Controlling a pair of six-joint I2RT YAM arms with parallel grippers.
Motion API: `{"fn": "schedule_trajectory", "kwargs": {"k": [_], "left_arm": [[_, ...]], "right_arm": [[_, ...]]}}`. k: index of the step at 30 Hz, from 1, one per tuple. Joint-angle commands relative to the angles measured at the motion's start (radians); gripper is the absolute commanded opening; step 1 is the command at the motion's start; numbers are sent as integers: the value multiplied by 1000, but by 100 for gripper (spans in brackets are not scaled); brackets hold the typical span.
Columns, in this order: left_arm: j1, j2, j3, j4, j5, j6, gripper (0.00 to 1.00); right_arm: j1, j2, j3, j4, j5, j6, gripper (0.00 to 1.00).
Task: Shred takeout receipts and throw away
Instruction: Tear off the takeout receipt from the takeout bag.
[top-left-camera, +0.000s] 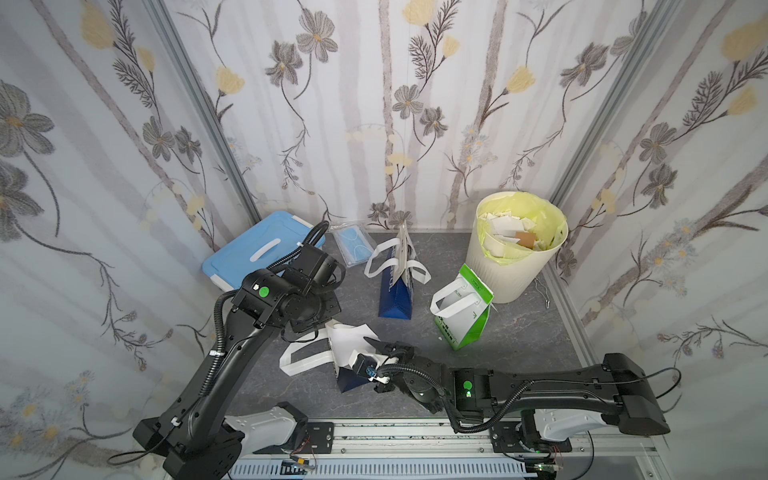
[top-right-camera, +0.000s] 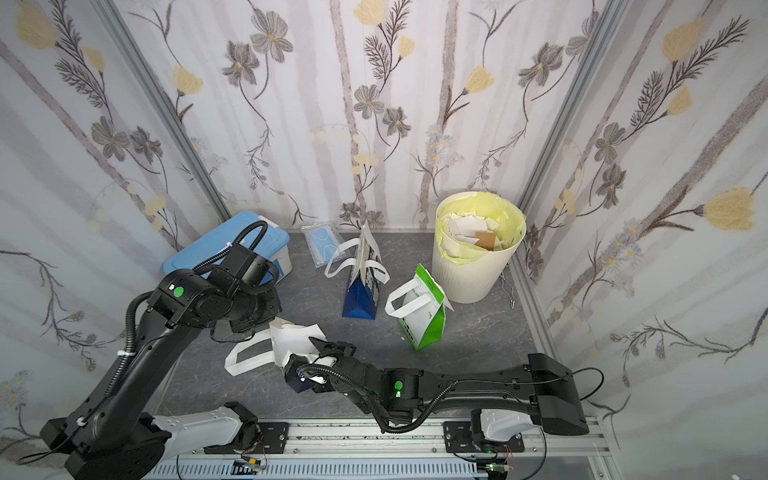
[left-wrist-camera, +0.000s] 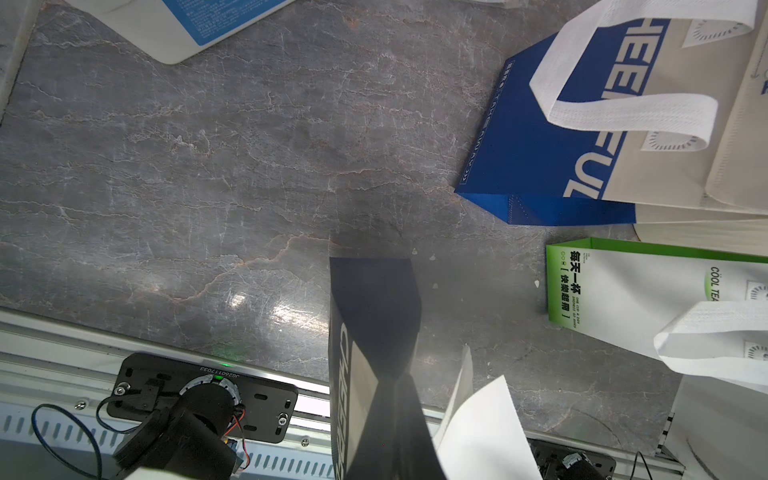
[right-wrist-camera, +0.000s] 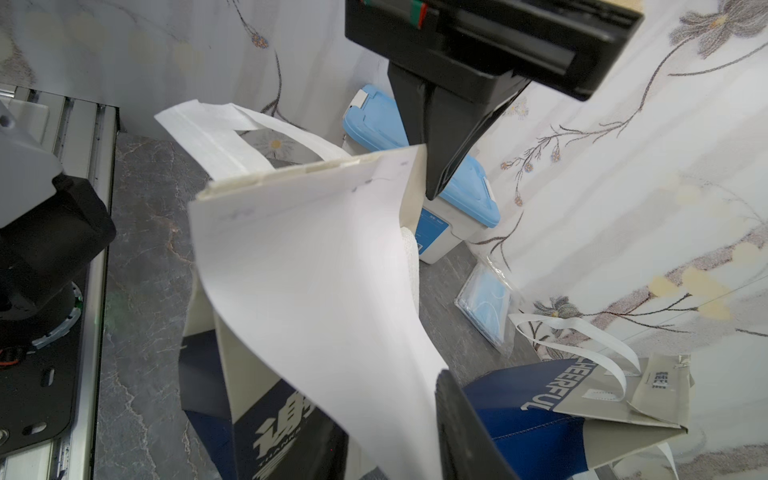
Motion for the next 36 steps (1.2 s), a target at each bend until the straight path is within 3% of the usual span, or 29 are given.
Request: {"fn": "schedule_trajectory", "kwargs": {"k": [1, 5, 11, 15, 28, 36], "left_arm": [[1, 2, -3, 0, 6, 8, 0], [1, 3, -6, 3, 15, 11, 0], [0, 8, -13, 10, 21, 25, 0], [1, 28, -42, 22, 30, 36, 0], [1, 45, -103, 34, -41, 73, 0], [2, 84, -118, 47, -57, 79, 0]], "right_arm": [[1, 12, 12, 54, 14, -12, 35], [0, 25, 16, 46, 15, -31, 32], [-13, 40, 50, 12, 20, -50, 8], [-12, 38, 62, 62, 71, -95, 0], [42, -22, 48, 269, 194, -285, 0], [81, -65, -5, 372, 280, -325, 0]]}}
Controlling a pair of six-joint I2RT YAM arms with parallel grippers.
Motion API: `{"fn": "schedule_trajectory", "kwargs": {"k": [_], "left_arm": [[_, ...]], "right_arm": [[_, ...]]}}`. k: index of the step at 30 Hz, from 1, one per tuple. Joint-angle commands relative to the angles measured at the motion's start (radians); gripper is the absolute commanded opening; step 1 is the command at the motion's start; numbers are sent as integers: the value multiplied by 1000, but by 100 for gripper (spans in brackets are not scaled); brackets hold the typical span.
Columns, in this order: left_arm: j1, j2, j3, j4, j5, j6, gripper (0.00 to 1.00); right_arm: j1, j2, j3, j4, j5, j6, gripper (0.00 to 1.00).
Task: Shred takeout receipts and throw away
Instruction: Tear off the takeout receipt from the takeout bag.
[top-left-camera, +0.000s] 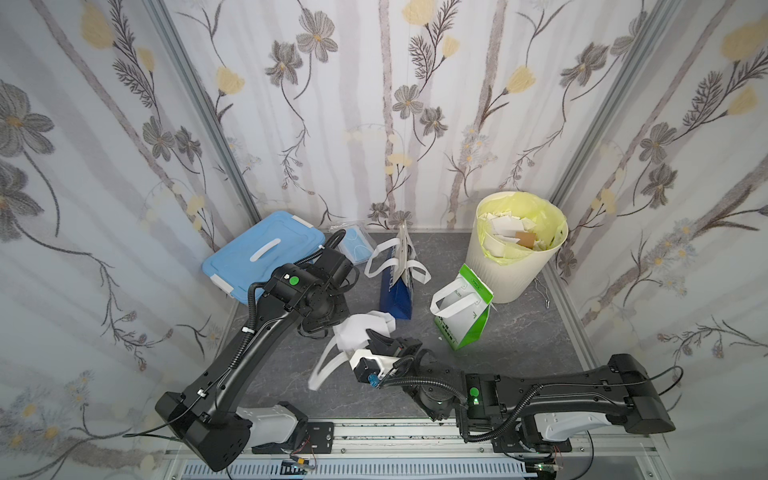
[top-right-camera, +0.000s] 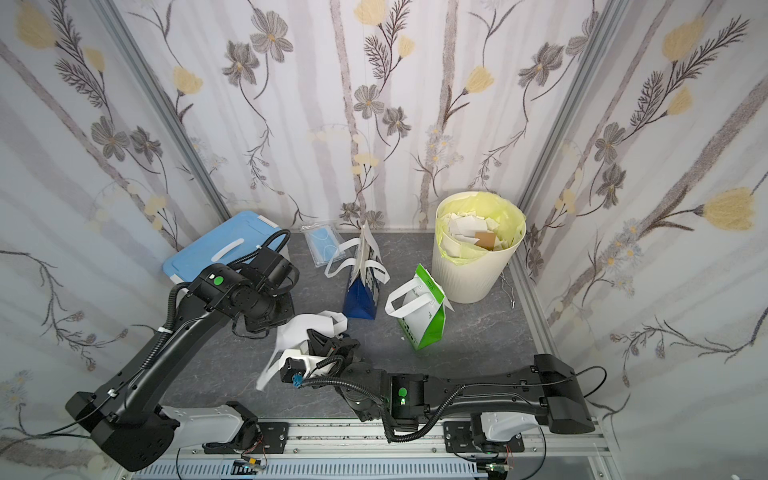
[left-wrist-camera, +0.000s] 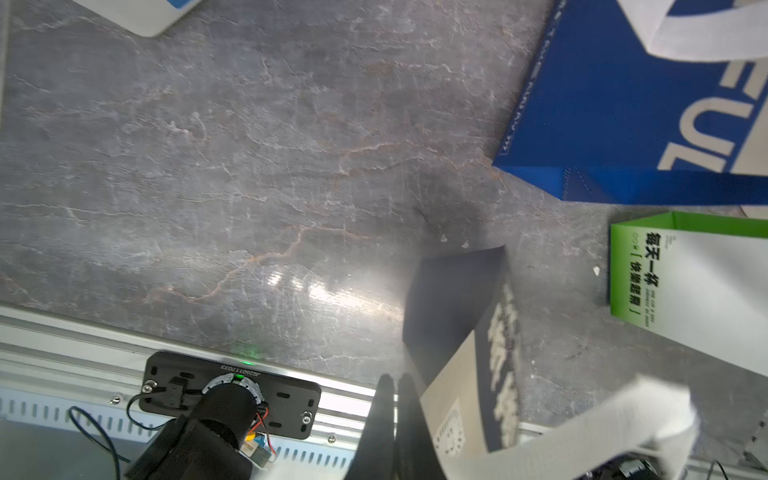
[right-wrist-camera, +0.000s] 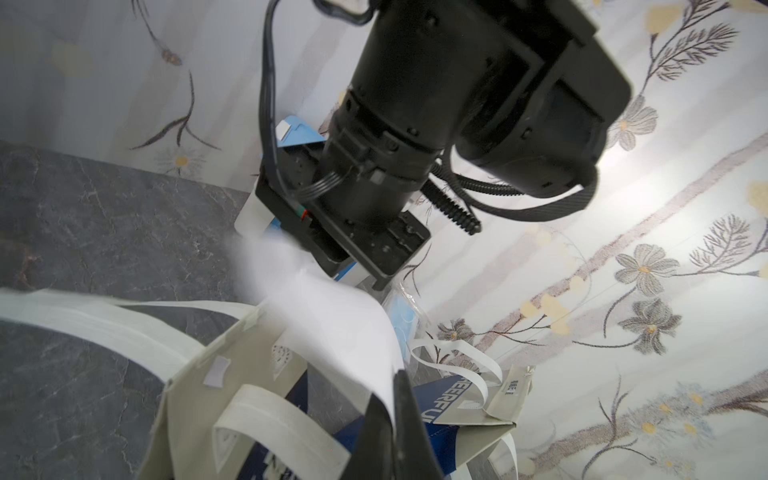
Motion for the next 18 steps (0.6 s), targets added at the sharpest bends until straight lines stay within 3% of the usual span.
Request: {"fn": "schedule_trajectory", "kwargs": {"k": [1, 7, 15, 18], "left_arm": [[-2, 7, -9, 5, -53, 11, 0], [0, 8, 17, -2, -88, 21, 0], [0, 90, 266, -140, -222, 142, 0], [-1, 139, 319, -127, -228, 243, 0]], "right_arm": [[14, -16, -19, 152, 62, -32, 0], [31, -42, -42, 91, 109, 40, 0], [31, -165, -83, -170, 158, 355, 0], [30, -202, -102, -214, 182, 427, 0]]}}
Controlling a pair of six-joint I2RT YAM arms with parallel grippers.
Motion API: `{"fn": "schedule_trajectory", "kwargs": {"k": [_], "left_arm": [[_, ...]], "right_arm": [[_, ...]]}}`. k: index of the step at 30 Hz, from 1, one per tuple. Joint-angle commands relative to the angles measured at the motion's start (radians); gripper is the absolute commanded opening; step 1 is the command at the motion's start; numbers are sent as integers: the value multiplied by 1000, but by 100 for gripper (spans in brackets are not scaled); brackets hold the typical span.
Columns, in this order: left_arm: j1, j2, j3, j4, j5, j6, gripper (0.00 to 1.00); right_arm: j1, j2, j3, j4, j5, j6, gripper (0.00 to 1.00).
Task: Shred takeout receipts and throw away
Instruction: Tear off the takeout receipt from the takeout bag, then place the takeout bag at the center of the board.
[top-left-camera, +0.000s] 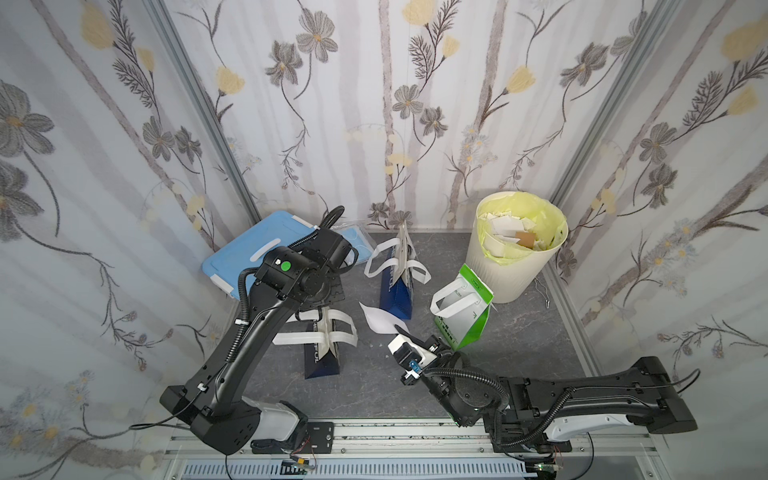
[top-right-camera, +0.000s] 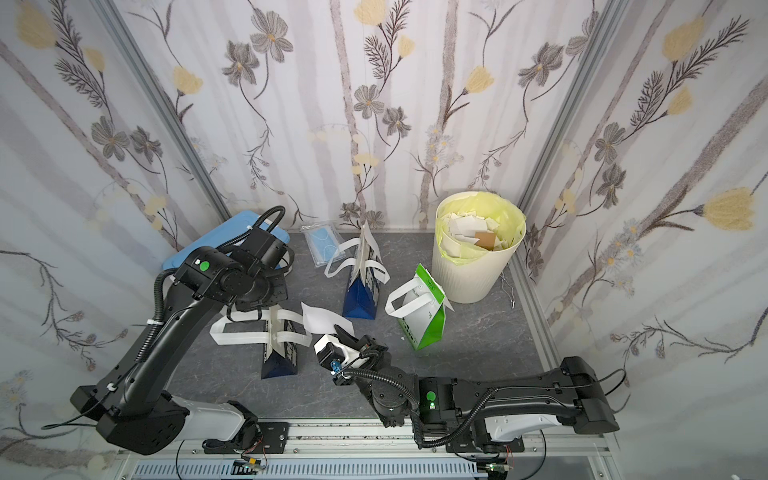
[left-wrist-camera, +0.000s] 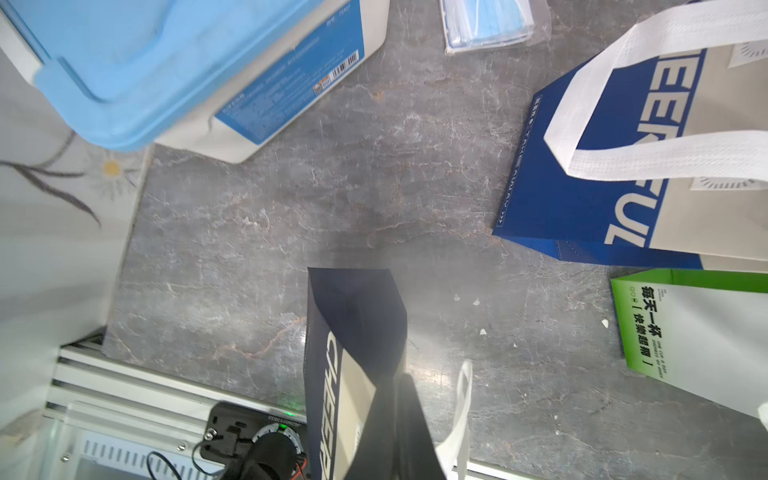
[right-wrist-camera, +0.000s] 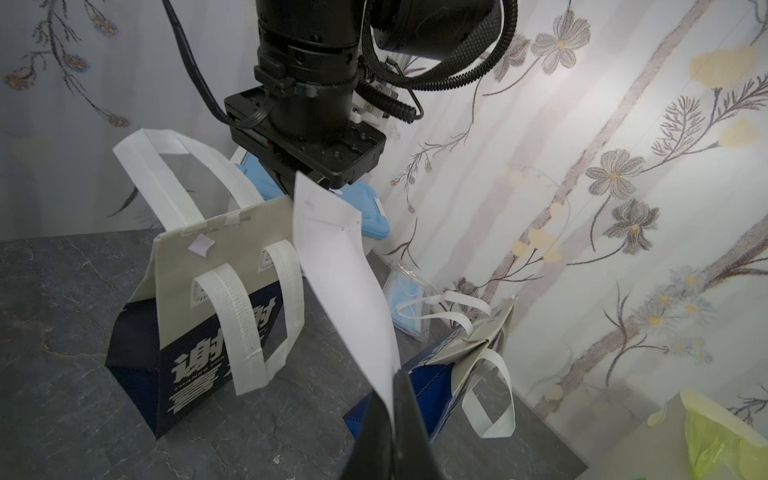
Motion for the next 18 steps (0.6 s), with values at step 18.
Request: {"fn": "schedule_trajectory", "kwargs": {"k": [18], "left_arm": [[131, 395, 372, 98, 94, 335, 0]], "right_arm": [[-7, -140, 15, -347, 116, 273, 0]]}}
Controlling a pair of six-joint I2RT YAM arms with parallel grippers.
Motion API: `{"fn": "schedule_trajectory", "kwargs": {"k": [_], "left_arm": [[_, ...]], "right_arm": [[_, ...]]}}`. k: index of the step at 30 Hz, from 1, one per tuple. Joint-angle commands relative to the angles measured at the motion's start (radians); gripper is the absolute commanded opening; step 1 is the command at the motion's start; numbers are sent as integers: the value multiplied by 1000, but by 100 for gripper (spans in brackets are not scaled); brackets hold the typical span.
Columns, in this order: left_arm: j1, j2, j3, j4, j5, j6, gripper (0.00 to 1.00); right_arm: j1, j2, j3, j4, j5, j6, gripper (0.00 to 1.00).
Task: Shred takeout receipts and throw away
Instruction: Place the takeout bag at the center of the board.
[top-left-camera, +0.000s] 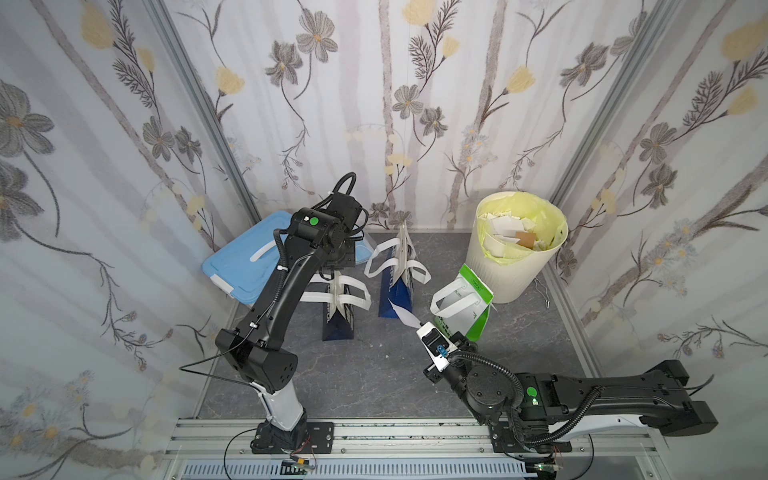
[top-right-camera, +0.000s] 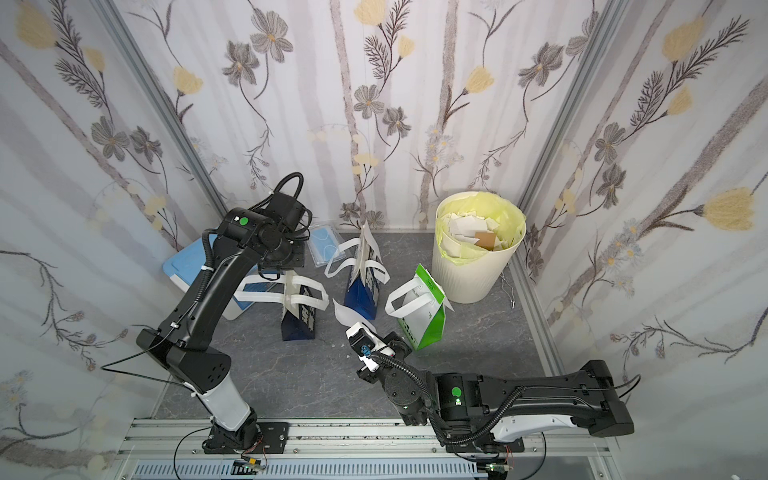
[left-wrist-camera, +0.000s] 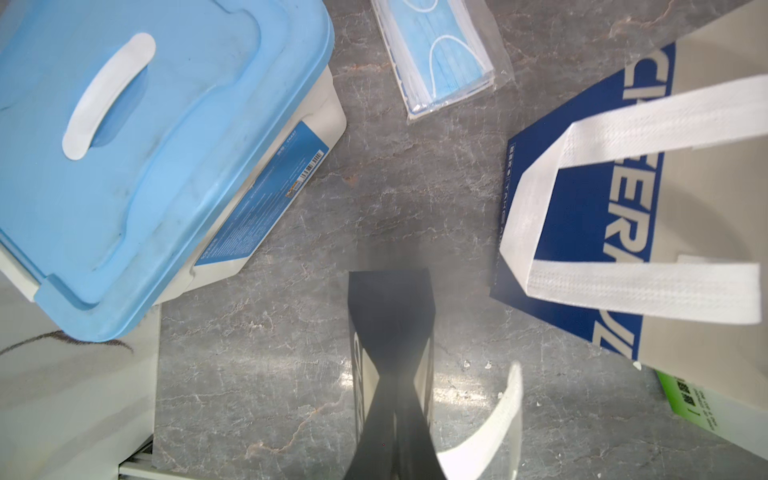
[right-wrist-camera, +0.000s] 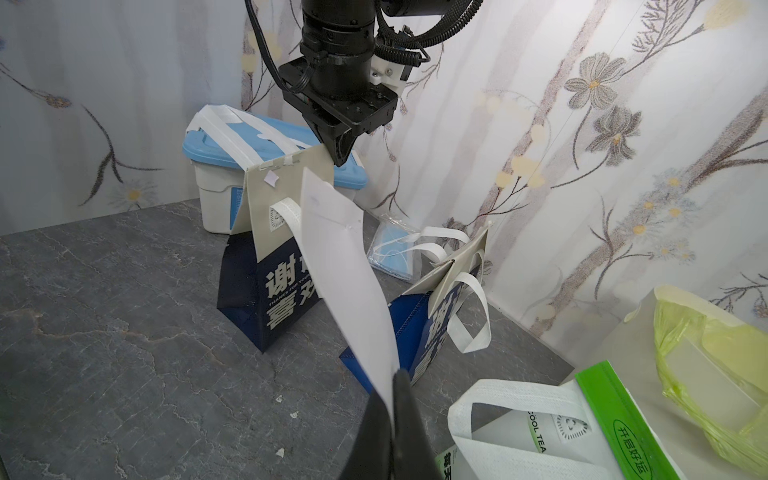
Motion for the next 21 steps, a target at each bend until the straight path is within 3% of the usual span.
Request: {"fn": "schedule_trajectory", "kwargs": {"k": [1, 8, 10, 12, 16, 21], "left_arm": [[12, 50, 45, 28, 58, 25, 0], [18, 155, 102, 21, 91, 5, 0], [17, 171, 110, 18, 94, 1, 13], [17, 181, 109, 16, 89, -1, 17], [25, 188, 112, 14, 71, -1, 48], [31, 181, 137, 13, 56, -14, 72]], "right_arm": [[4, -12, 10, -48, 39, 36, 0], [13, -18, 19, -102, 69, 63, 0], [15, -21, 21, -115, 75, 76, 0], [16, -26, 19, -126, 81, 87, 0], [16, -33, 14, -136, 86, 94, 0], [17, -37, 10, -141, 85, 100, 0]]}}
